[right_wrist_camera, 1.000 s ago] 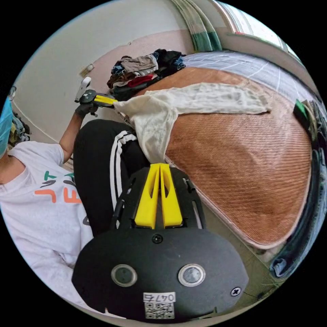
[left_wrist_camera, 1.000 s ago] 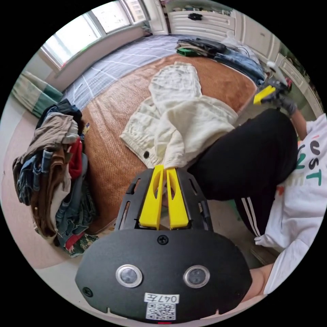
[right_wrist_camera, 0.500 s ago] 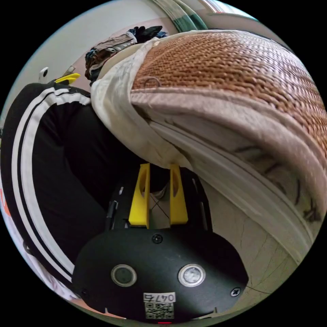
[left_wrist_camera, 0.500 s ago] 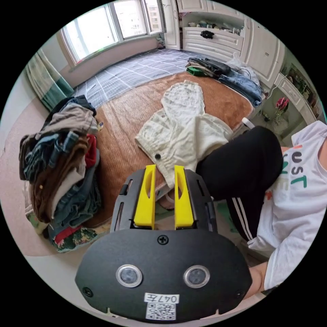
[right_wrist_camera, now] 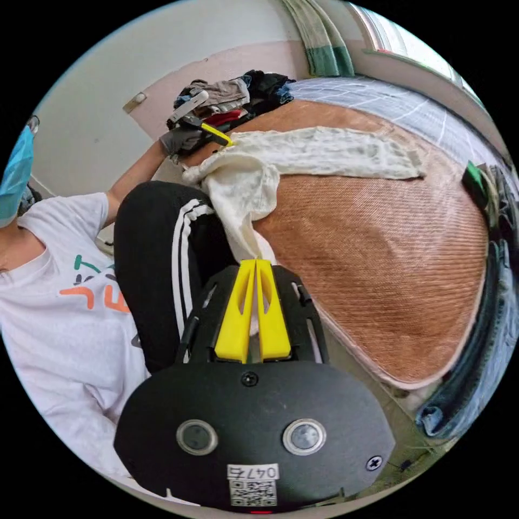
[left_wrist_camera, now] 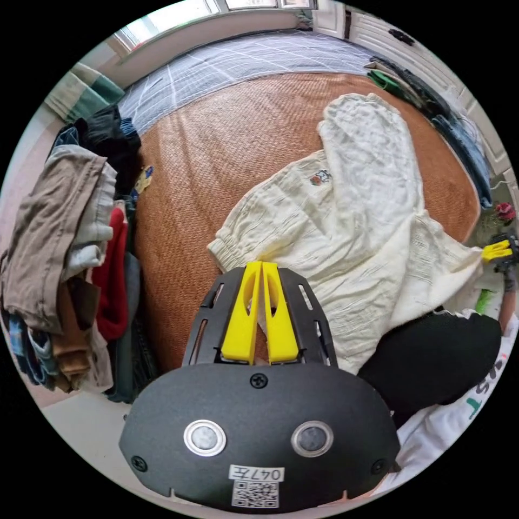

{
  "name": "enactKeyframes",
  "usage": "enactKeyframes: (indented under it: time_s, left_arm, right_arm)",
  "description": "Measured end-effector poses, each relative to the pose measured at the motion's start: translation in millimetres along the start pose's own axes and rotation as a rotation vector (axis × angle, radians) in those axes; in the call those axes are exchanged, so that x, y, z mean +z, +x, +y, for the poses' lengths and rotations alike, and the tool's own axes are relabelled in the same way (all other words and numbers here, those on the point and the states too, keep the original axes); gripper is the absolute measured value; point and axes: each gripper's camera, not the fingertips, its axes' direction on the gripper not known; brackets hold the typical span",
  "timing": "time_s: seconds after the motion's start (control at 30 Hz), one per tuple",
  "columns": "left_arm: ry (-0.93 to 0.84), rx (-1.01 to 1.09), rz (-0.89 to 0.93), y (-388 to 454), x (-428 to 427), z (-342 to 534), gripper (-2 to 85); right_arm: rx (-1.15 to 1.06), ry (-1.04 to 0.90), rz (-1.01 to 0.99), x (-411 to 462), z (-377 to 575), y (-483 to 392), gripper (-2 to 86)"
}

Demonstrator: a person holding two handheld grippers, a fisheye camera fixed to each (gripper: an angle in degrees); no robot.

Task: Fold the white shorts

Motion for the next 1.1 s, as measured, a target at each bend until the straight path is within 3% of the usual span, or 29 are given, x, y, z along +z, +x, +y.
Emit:
enactKeyframes:
  time_s: [0.2,0.3,0.43,0.6,0.73,0.87,1.0,1.1]
  left_arm:
    - [-0.039,-0.154,-0.343,4,-14,-25,-0.8]
    - [0.087,-0.225,-0.409,18,-67,7,-0.7]
    - [0.24,-0.202,-0.281,43,-166,95,-0.7]
    - [0.255,-0.022,0.023,114,-188,172,-0.6]
    - [0.146,-0.002,-0.052,150,-162,203,-0.3]
    - [0.182,0.027,-0.004,155,-180,226,2.0]
    - [0.256,0.065,0.054,159,-214,246,11.9]
    - [0.209,0.181,0.02,186,-209,249,12.3]
  right_arm:
    - [0.002,-0.117,0.379,-17,-135,40,-0.4]
    - [0.071,-0.181,0.543,2,-180,77,3.7]
    - [0.088,-0.057,0.431,-21,-197,78,6.4]
    - [0.048,-0.079,0.373,-12,-211,73,3.5]
    - [-0.127,-0.111,0.239,3,-215,38,4.2]
    - [-0.242,-0.188,0.351,15,-215,17,5.1]
    - [-0.272,-0.211,0.391,20,-224,20,1.6]
    - [-0.271,-0.21,0.438,18,-233,22,-0.5]
